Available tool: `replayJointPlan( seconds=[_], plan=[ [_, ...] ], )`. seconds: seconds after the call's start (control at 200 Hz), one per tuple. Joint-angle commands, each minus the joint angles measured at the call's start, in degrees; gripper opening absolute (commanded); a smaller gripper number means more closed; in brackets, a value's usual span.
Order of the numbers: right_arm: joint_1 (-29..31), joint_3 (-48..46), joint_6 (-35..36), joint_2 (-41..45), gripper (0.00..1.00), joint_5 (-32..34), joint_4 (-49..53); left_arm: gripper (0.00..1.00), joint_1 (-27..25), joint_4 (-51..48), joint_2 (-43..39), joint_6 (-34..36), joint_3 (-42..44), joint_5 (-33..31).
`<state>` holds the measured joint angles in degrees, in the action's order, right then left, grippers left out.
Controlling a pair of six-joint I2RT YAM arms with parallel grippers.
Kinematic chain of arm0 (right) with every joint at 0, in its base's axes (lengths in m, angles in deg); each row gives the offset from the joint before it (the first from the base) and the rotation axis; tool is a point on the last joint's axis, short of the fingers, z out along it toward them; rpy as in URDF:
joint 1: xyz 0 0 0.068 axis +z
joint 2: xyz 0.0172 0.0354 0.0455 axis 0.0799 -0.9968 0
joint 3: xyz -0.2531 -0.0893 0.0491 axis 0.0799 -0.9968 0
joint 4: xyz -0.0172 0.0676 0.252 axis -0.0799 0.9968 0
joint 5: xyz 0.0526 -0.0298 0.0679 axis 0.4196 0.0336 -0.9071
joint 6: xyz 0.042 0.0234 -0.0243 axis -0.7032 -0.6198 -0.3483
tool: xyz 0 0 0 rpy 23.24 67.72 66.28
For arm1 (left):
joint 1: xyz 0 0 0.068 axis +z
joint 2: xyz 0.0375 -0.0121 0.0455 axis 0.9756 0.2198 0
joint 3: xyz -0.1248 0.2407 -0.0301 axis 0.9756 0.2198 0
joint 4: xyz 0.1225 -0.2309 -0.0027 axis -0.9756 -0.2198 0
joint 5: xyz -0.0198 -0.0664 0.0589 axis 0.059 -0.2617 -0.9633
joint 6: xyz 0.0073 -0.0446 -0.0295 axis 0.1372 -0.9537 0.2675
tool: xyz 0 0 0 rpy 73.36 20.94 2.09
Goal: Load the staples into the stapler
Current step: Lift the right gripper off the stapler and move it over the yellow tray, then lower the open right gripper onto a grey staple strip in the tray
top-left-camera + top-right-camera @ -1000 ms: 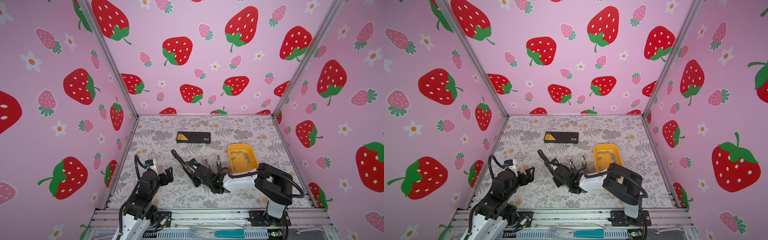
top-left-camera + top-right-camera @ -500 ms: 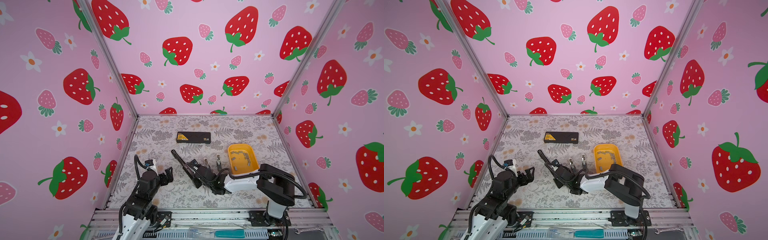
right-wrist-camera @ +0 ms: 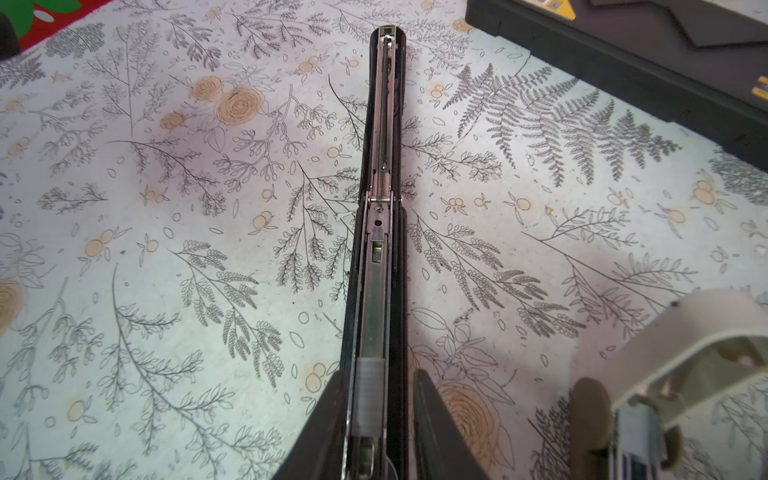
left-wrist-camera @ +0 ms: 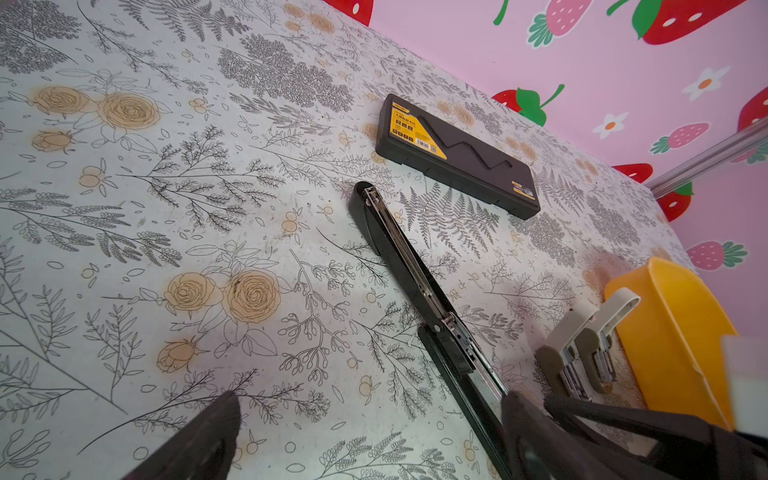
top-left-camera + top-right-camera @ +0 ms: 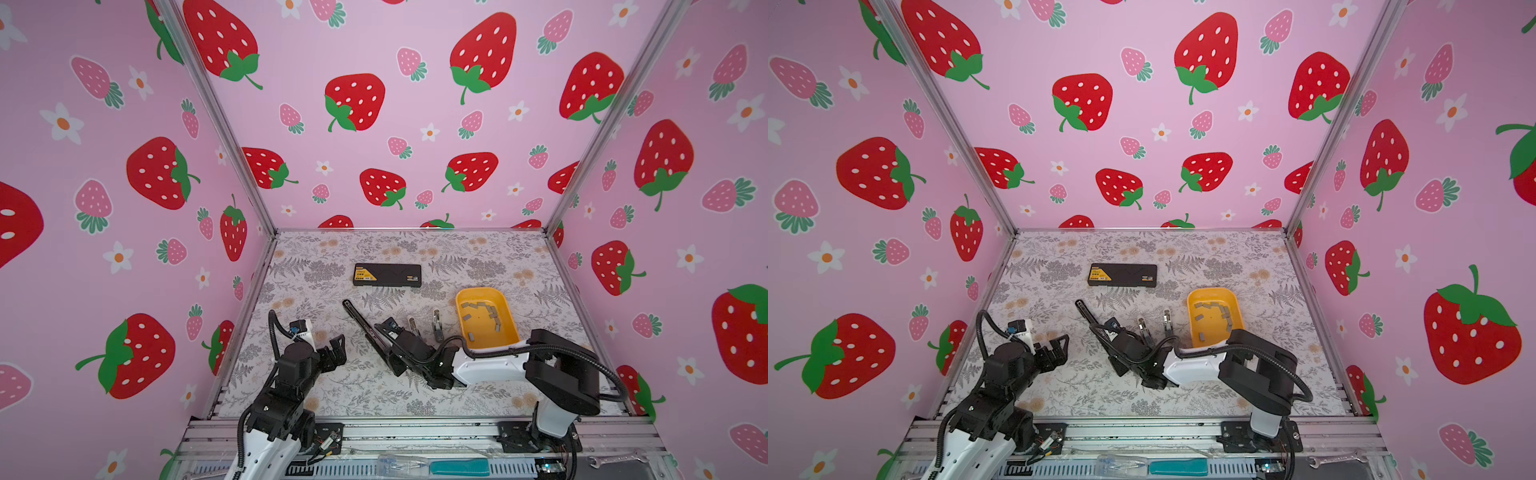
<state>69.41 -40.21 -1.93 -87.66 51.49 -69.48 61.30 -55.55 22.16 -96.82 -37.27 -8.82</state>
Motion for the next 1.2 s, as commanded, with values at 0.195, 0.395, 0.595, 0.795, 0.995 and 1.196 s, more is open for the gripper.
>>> replayJointPlan(
  seconds=[0.195,0.395,0.595,0.795,0.995,1.196],
  plan=[
    [-2.57,-0.12,0.1,16.74,0.38,10.34,10.67,0.99,0.2,-0.98,-0.7,-0.08,0.58,-0.19],
    [-14.67,-0.53,-4.86,28.65,0.37,16.34,24.2,0.99,0.25,-0.39,-0.09,0.09,0.59,-0.45],
    [-32.93,-8.18,-11.23,35.87,0.37,4.65,24.58,0.99,0.22,-0.06,0.99,0.27,0.36,-0.61],
    [-42.17,-9.78,-12.58,28.12,0.35,-7.45,21.72,0.99,0.21,-0.04,0.76,0.36,0.34,-0.95],
    [-46.16,-6.18,-12.44,14.86,0.3,-14.52,20.65,0.99,0.2,-0.21,0.38,0.42,0.32,-1.07],
    [-47.1,-3.94,-11.8,8.88,0.31,-14.94,20.15,0.99,0.26,-0.55,-0.25,0.42,0.34,-1.33]
  ],
)
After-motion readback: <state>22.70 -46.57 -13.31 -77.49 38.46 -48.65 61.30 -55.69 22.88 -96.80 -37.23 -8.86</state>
